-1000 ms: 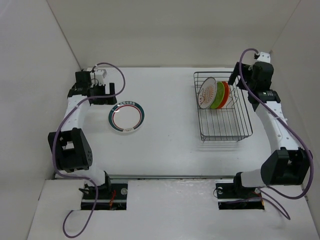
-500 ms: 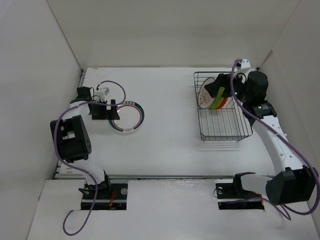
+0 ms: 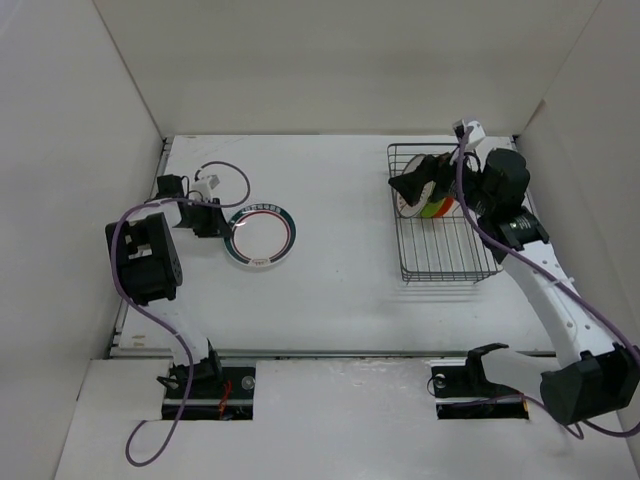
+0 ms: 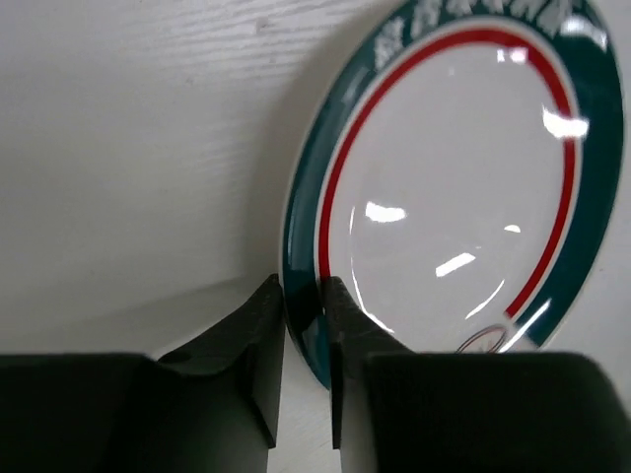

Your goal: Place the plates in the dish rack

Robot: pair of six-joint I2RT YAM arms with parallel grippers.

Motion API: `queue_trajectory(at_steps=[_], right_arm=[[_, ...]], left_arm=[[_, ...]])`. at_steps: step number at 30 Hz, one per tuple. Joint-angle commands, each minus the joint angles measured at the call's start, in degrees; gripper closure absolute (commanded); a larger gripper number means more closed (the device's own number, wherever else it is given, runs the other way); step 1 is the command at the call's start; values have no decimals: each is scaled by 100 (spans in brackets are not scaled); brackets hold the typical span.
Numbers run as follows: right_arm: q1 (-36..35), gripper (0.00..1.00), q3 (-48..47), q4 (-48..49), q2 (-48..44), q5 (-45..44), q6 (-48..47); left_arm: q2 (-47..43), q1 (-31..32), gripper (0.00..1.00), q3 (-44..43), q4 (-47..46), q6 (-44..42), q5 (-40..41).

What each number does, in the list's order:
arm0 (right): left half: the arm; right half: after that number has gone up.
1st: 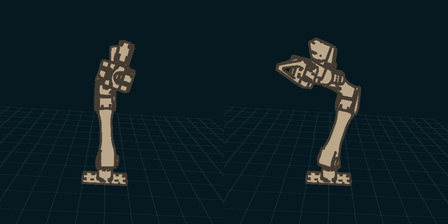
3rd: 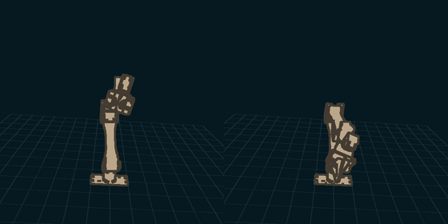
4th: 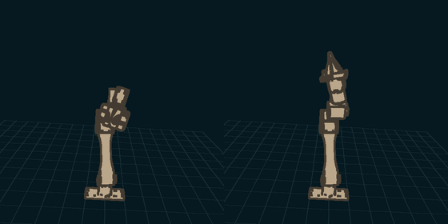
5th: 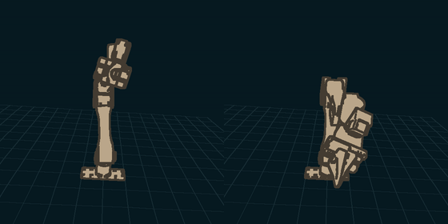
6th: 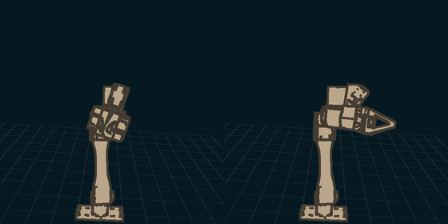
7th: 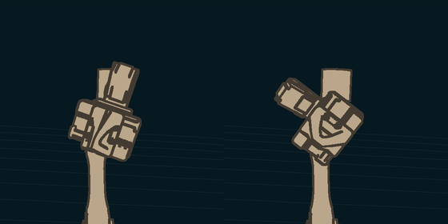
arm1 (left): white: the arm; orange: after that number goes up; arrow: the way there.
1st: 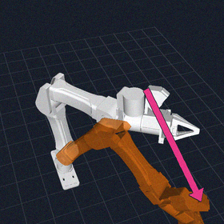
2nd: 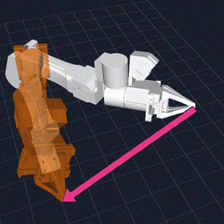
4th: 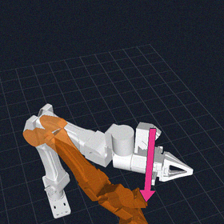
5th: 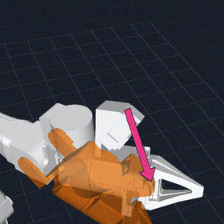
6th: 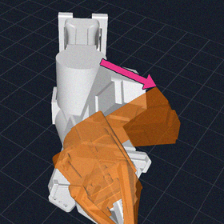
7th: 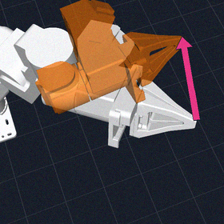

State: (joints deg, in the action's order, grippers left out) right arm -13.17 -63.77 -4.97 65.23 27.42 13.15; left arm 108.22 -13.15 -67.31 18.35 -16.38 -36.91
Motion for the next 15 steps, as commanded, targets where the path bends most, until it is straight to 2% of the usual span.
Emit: queue_trajectory(at_steps=[1,2,6,10,15], right_arm=[[-185,0,31,445,-46,89,126],[-282,0,92,497,33,27,127],[-721,0,425,786,209,-289,241],[-1363,0,821,1489,261,-808,749],[-1881,0,936,2666,771,603,909]], left_arm=[[304,14,90,-81,107,29,-71],[304,14,100,-150,107,30,-71],[384,-39,100,-475,239,83,-290],[-159,-39,100,-862,713,-276,-1097],[-863,-39,100,-1521,1732,-962,-2557]])
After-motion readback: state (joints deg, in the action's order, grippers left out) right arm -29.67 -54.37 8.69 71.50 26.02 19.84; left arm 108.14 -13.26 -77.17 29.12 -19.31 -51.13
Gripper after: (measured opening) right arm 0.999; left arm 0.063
